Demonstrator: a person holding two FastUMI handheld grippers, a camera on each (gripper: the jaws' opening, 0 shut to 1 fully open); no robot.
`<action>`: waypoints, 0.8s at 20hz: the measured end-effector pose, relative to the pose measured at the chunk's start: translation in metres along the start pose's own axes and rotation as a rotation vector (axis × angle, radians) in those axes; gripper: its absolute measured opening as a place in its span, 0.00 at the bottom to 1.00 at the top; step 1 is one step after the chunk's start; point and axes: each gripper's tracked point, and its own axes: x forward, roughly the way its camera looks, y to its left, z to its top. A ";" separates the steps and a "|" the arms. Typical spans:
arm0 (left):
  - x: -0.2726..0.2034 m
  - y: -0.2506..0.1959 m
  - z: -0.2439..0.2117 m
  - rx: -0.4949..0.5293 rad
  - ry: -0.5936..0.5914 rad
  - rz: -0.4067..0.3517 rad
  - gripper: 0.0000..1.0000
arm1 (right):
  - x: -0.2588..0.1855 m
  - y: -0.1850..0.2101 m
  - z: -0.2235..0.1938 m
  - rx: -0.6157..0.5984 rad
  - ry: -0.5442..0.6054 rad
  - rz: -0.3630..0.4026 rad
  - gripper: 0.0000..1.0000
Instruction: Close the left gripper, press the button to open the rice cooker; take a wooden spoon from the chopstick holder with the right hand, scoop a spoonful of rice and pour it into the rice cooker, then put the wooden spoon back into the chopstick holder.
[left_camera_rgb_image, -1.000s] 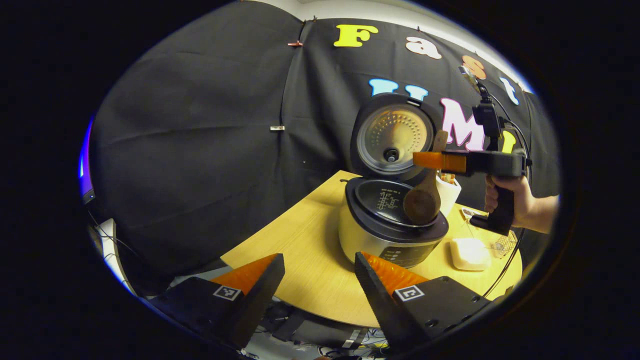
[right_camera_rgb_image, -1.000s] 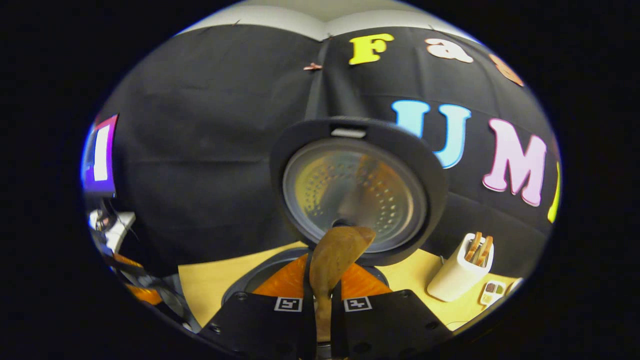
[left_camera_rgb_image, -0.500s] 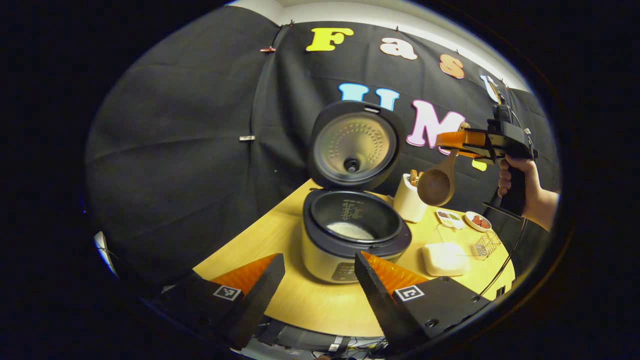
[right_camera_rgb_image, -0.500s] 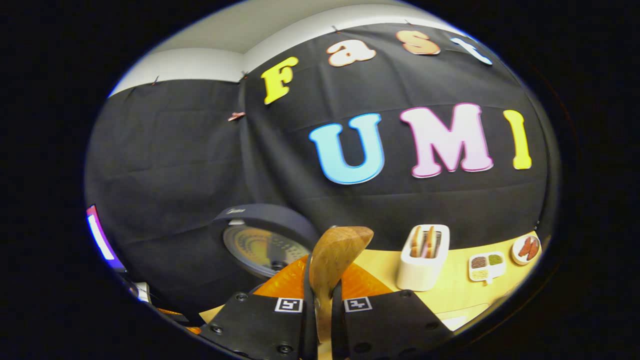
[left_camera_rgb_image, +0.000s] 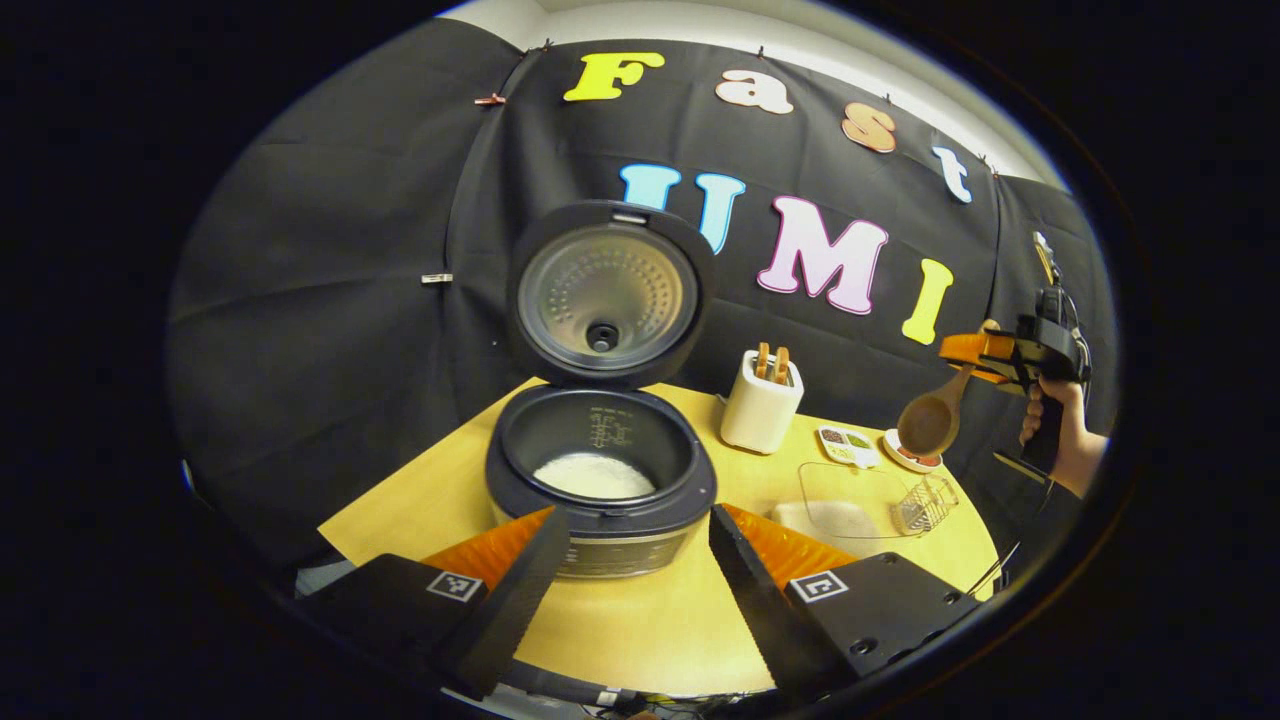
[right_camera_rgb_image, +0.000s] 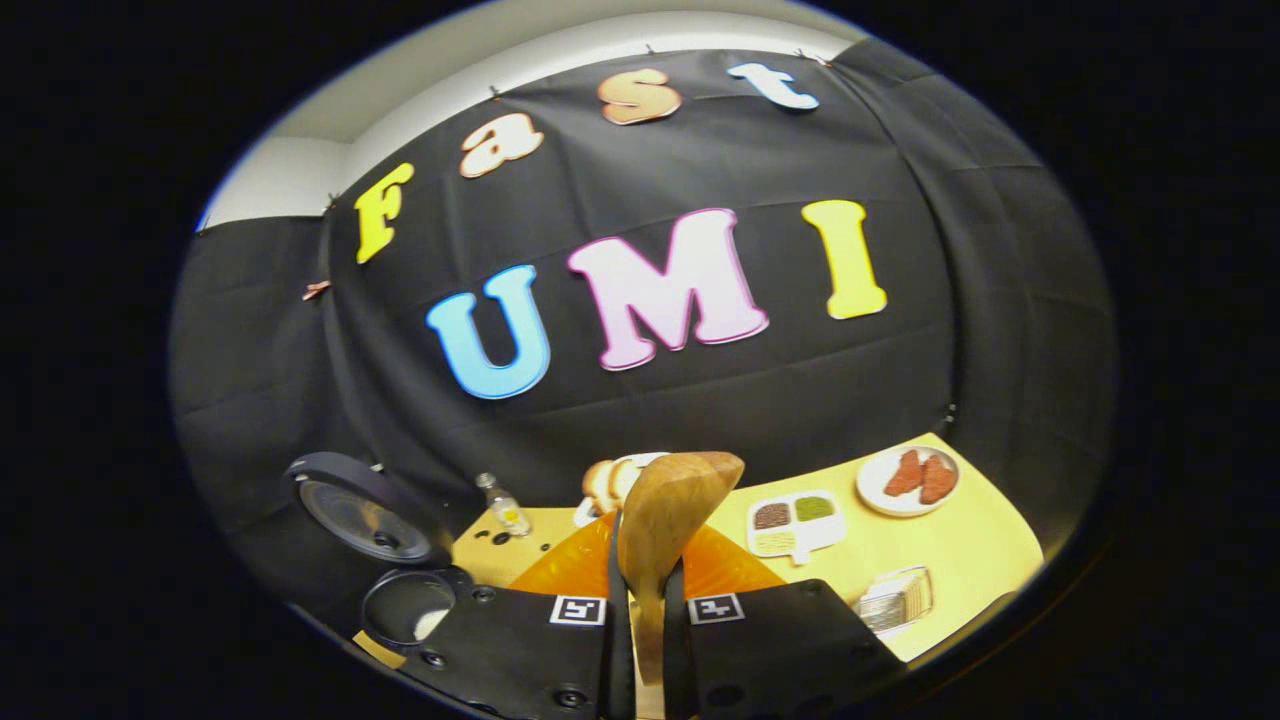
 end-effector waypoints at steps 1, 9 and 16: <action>0.001 -0.010 0.001 0.000 0.002 0.000 0.96 | 0.000 -0.022 0.002 0.012 -0.003 -0.029 0.15; 0.013 -0.051 0.022 -0.038 -0.025 0.076 0.95 | 0.012 -0.169 -0.004 0.122 0.005 -0.217 0.15; 0.004 -0.032 0.041 -0.037 -0.067 0.230 0.96 | 0.035 -0.218 -0.052 0.106 0.084 -0.266 0.16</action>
